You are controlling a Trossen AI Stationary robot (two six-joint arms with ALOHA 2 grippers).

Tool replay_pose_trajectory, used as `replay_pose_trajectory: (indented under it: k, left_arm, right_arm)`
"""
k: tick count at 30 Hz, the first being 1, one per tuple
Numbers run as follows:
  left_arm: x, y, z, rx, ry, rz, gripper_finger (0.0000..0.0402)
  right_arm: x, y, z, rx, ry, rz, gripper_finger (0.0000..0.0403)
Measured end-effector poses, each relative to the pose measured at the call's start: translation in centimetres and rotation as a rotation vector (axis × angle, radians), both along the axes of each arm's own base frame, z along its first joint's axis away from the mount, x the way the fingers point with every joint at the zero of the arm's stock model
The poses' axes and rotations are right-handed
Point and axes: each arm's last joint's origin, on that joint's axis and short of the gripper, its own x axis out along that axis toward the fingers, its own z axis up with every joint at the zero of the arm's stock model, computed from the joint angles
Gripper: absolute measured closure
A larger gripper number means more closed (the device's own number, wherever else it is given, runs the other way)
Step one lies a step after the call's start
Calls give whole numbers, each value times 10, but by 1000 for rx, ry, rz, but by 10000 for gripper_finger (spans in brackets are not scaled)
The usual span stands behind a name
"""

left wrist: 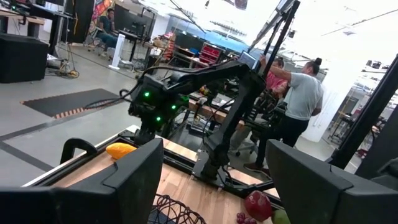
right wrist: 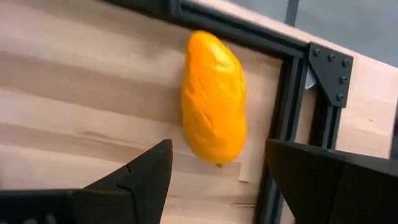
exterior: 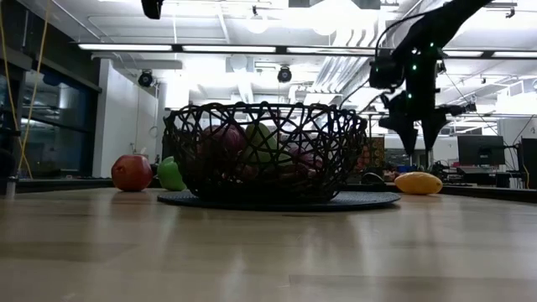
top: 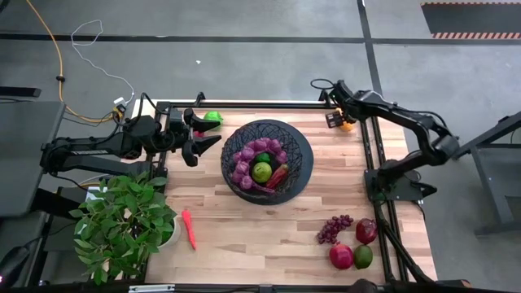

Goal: Build produce basket
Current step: Put the yellow mango into basket

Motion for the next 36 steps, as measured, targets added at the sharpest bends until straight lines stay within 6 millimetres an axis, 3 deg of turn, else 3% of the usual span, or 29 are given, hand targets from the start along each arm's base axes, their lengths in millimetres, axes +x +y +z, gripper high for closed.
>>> replay_pose_trajectory:
  k: [11,17,22,30,36]
  left_arm:
    - [0,0,0,0,0,3,131]
    - [0,0,0,0,0,3,131]
    - [0,0,0,0,0,3,131]
    - [0,1,0,-2,0,26,131]
    - [0,1,0,-2,0,26,131]
  right_arm:
    - [-6,-24,-10,37,-128,-12,146]
    - [-22,-33,-10,55,-154,-42,80]
    - [-20,-39,-8,7,-211,-69,35]
    - [-18,-38,-9,-14,-199,-148,29]
    - [-16,-46,-30,51,-156,-188,29]
